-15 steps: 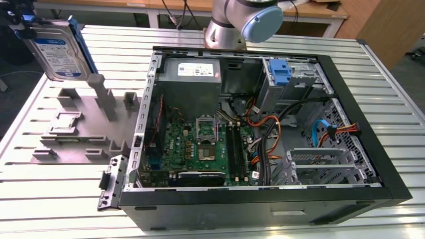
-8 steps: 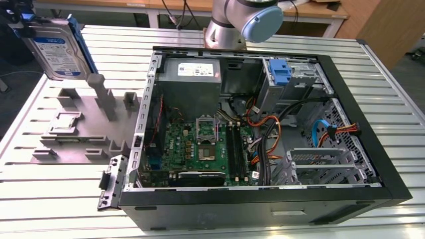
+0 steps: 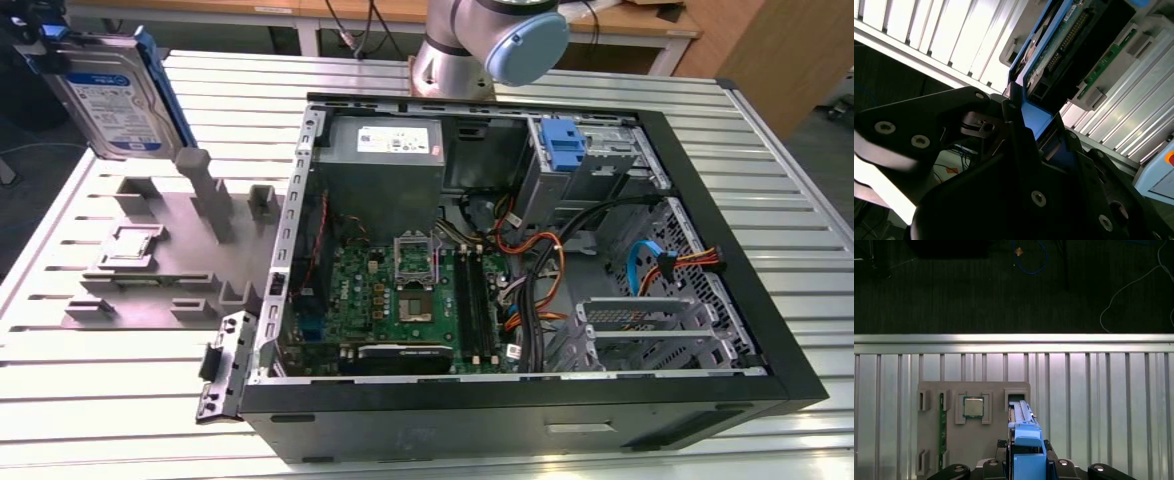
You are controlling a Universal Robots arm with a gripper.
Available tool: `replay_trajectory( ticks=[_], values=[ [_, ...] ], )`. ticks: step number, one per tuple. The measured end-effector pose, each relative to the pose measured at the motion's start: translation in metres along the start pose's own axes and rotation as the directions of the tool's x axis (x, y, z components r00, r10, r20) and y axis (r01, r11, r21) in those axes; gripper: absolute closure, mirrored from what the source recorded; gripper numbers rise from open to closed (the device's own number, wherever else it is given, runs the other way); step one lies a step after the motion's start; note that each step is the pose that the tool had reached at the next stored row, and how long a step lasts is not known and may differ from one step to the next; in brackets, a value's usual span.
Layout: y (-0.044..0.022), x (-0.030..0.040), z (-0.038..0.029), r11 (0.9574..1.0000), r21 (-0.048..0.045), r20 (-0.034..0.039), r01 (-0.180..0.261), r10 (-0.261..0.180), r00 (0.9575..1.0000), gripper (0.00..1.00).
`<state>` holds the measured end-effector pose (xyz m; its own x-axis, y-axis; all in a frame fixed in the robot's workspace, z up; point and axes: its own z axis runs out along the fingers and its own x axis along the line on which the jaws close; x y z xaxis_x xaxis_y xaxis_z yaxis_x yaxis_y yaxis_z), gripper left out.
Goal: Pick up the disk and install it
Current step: 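Pick up the disk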
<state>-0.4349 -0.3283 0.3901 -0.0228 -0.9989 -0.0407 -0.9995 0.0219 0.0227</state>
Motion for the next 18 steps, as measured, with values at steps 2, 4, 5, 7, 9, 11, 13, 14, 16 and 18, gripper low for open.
replay_trajectory(
  ticks=[2,4,5,7,9,11,13,14,16,18],
  values=[
    [0.0000,0.0000,-0.0006,1.0000,-0.0001,0.0000,0.000,0.000,1.0000,0.64],
    [0.0000,-0.0001,-0.0012,1.0000,-0.0001,0.0000,0.000,0.000,1.0000,0.64],
    [0.0000,-0.0001,-0.0015,1.0000,-0.0001,0.0000,0.000,0.000,1.0000,0.64],
    [0.0000,-0.0001,-0.0022,1.0000,0.0000,0.0000,0.000,0.000,1.0000,0.64],
    [0.0001,-0.0001,-0.0028,1.0000,0.0000,0.0000,0.000,0.000,1.0000,0.64],
    [0.0001,-0.0001,-0.0034,1.0000,0.0000,0.0000,0.000,0.000,1.0000,0.64],
    [0.0001,-0.0002,-0.0040,1.0000,-0.0001,0.0000,0.000,0.000,1.0000,0.64],
    [0.0001,-0.0002,-0.0042,1.0000,-0.0001,0.0000,0.000,0.000,1.0000,0.64],
    [0.0001,-0.0002,-0.0049,1.0000,-0.0001,0.0000,0.000,0.000,1.0000,0.64],
    [0.0001,-0.0002,-0.0054,1.0000,0.0000,0.0000,0.000,0.000,1.0000,0.64]
  ],
)
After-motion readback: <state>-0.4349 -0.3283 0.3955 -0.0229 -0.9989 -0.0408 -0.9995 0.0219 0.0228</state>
